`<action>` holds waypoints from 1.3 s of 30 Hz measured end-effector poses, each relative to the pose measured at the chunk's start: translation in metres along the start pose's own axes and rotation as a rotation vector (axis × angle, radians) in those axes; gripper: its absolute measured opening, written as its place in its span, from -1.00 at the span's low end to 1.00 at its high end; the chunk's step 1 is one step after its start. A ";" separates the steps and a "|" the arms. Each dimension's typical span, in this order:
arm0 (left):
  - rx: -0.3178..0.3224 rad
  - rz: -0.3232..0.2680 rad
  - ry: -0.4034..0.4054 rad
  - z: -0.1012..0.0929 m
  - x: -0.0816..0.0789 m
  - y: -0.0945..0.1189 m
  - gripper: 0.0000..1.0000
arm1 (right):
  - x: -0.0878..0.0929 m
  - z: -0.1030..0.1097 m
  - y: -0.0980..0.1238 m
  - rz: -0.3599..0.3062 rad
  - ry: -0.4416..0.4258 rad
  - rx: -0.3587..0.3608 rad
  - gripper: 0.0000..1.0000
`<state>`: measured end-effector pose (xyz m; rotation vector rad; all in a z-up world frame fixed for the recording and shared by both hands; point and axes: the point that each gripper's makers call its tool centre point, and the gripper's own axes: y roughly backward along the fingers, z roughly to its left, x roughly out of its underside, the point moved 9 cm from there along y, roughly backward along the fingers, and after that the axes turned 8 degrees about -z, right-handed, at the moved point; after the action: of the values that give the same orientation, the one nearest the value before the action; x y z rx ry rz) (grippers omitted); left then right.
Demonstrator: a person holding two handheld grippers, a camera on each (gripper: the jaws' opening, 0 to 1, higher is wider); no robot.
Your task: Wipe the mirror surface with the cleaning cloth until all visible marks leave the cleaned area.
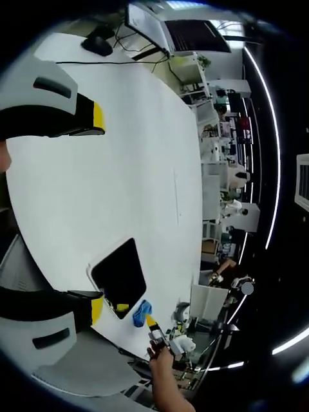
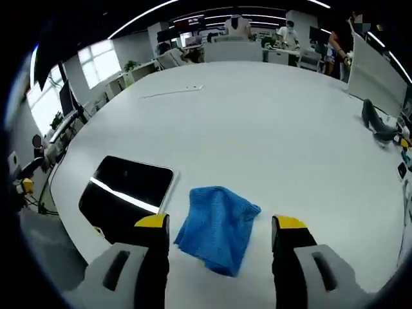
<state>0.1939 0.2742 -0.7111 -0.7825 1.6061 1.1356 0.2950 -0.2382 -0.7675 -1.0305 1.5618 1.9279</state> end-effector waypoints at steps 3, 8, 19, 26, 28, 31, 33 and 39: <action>0.006 0.004 0.012 0.000 0.004 -0.002 0.98 | 0.004 0.003 0.010 -0.052 0.016 -0.025 0.80; 0.016 0.003 0.021 0.005 0.010 -0.006 0.98 | 0.011 0.008 0.025 -0.091 0.014 -0.070 0.97; 0.054 -0.029 0.030 0.011 0.012 -0.011 0.98 | 0.037 -0.005 0.046 -0.092 0.060 -0.072 0.97; 0.064 -0.022 0.038 0.004 0.016 -0.009 0.98 | 0.043 -0.016 0.059 -0.086 0.082 -0.057 0.97; 0.065 -0.024 0.046 0.003 0.016 -0.009 0.98 | 0.044 -0.016 0.061 -0.090 0.106 -0.061 0.97; 0.070 -0.029 0.051 0.002 0.016 -0.009 0.98 | 0.043 -0.011 0.066 -0.112 0.145 -0.079 0.97; 0.071 -0.032 0.050 0.001 0.015 -0.009 0.98 | 0.040 -0.004 0.070 -0.137 0.164 -0.100 0.97; 0.076 -0.031 0.049 0.001 0.015 -0.010 0.98 | 0.040 -0.004 0.070 -0.158 0.189 -0.105 0.97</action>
<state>0.1983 0.2720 -0.7288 -0.7880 1.6620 1.0349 0.2197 -0.2642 -0.7558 -1.3733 1.4395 1.8657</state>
